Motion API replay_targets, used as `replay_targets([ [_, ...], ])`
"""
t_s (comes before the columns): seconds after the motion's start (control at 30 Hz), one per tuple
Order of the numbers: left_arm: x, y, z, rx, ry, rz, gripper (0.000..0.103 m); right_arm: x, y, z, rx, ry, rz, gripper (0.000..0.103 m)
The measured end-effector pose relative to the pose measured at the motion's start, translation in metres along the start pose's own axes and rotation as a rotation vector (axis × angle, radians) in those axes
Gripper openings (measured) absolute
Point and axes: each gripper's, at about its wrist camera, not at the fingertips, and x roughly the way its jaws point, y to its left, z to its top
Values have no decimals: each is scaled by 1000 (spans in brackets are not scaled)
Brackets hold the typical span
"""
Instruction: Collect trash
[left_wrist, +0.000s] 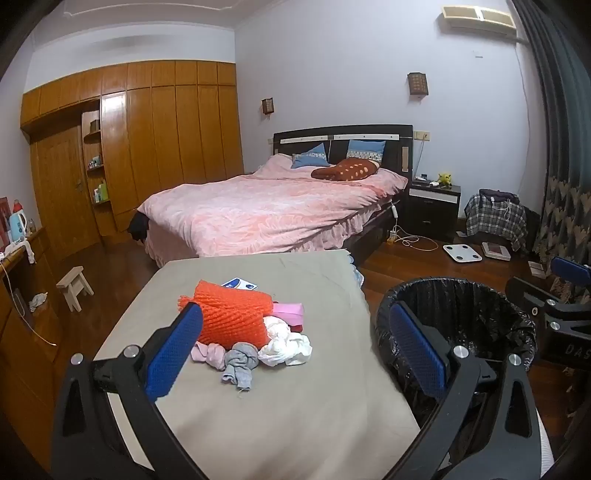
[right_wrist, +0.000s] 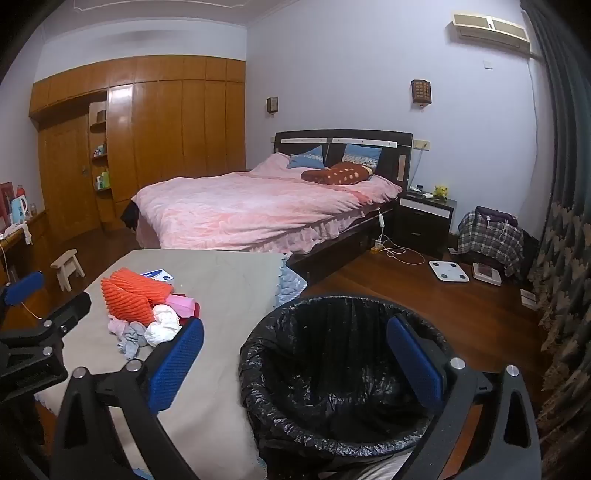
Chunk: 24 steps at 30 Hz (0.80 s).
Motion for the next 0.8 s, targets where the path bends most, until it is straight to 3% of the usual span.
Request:
replay_targets([
  [0.8,1,0,0,5,4,3,98,2,2,-1,-4,2,-2,97],
])
